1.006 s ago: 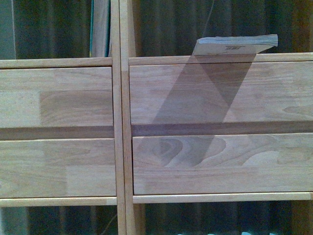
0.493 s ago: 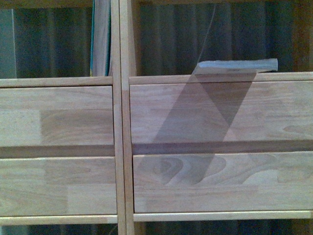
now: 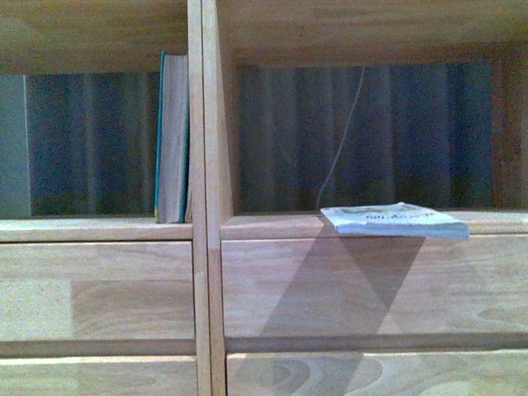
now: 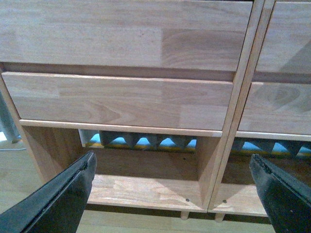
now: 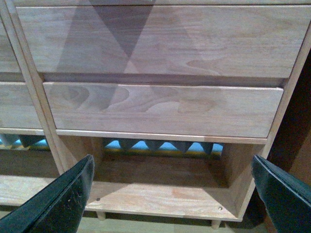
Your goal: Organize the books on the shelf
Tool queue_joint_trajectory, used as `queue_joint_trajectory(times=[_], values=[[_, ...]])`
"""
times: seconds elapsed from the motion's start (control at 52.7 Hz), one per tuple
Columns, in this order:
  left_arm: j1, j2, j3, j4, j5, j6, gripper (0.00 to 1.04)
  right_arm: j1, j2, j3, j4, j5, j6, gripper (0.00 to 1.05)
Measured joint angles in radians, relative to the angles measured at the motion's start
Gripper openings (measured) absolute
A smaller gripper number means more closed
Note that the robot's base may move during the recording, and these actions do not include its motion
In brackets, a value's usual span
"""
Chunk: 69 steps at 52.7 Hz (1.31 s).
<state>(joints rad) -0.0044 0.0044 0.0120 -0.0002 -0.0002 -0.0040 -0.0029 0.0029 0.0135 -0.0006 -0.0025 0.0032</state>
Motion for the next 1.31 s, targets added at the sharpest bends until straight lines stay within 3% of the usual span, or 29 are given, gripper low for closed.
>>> queue_joint_trajectory(times=[0.436,0.493,0.607,0.854,1.309], values=[[0.000,0.000,0.000,0.000,0.000,0.000,0.97,0.005,0.004,0.002,-0.009,0.014,0.014,0.98],[0.000,0.000,0.000,0.000,0.000,0.000,0.97,0.023,0.050,0.017,-0.055,0.069,0.090,0.98],[0.000,0.000,0.000,0.000,0.000,0.000,0.97,0.047,0.203,0.042,-0.006,0.085,0.208,0.98],[0.000,0.000,0.000,0.000,0.000,0.000,0.97,0.103,0.725,0.263,0.119,0.065,0.554,0.98],[0.000,0.000,0.000,0.000,0.000,0.000,0.97,0.166,1.278,0.729,0.049,0.005,1.078,0.98]])
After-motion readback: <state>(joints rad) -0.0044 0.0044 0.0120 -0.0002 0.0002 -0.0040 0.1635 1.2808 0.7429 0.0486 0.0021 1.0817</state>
